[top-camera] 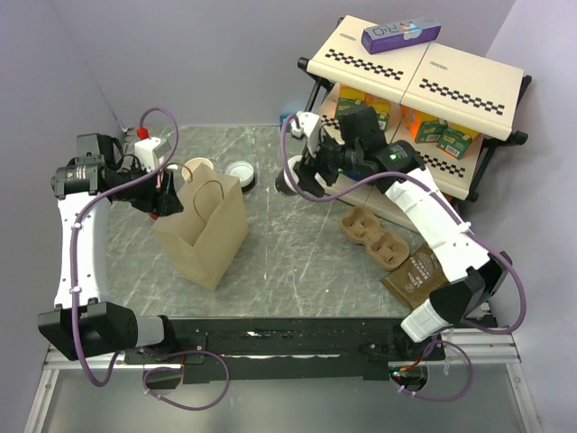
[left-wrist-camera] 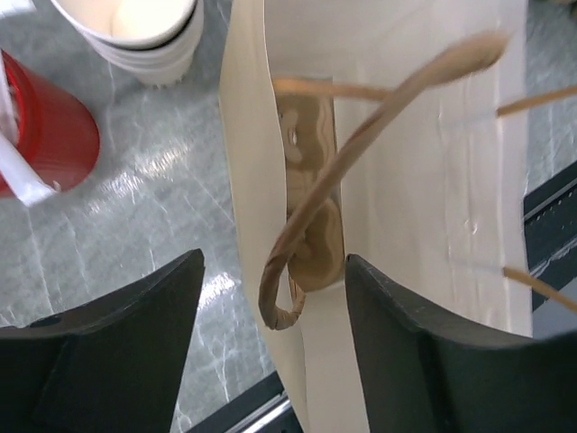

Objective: Pack the takeout coffee

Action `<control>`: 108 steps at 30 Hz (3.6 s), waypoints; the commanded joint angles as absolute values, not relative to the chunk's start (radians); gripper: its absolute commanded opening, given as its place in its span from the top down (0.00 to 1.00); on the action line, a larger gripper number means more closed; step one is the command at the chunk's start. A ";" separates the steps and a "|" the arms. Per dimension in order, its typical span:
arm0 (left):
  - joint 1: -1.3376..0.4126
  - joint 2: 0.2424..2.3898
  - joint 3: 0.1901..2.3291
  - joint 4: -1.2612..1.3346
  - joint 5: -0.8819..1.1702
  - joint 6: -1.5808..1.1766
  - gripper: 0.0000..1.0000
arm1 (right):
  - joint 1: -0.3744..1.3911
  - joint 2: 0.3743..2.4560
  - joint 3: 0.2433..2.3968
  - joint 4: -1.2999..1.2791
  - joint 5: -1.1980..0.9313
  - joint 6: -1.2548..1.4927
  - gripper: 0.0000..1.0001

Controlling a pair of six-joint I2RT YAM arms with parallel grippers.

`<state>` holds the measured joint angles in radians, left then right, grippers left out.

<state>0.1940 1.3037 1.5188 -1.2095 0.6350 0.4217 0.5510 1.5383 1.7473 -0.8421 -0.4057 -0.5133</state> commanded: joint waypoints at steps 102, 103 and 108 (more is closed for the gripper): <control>-0.603 1.330 1.454 -0.578 0.117 0.396 0.99 | 0.813 1.404 1.611 -0.810 -0.399 -1.011 1.00; -0.603 1.327 1.450 -0.577 0.114 0.393 0.99 | 0.828 1.398 1.594 -0.804 -0.393 -1.028 1.00; -0.603 1.310 1.413 -0.574 0.135 0.365 0.99 | 0.864 1.350 1.459 -0.759 -0.327 -1.061 1.00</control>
<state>-0.5991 1.3567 1.4334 -0.6277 0.1081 0.4114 0.8375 1.3941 1.5337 -0.7986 -0.3798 -1.0039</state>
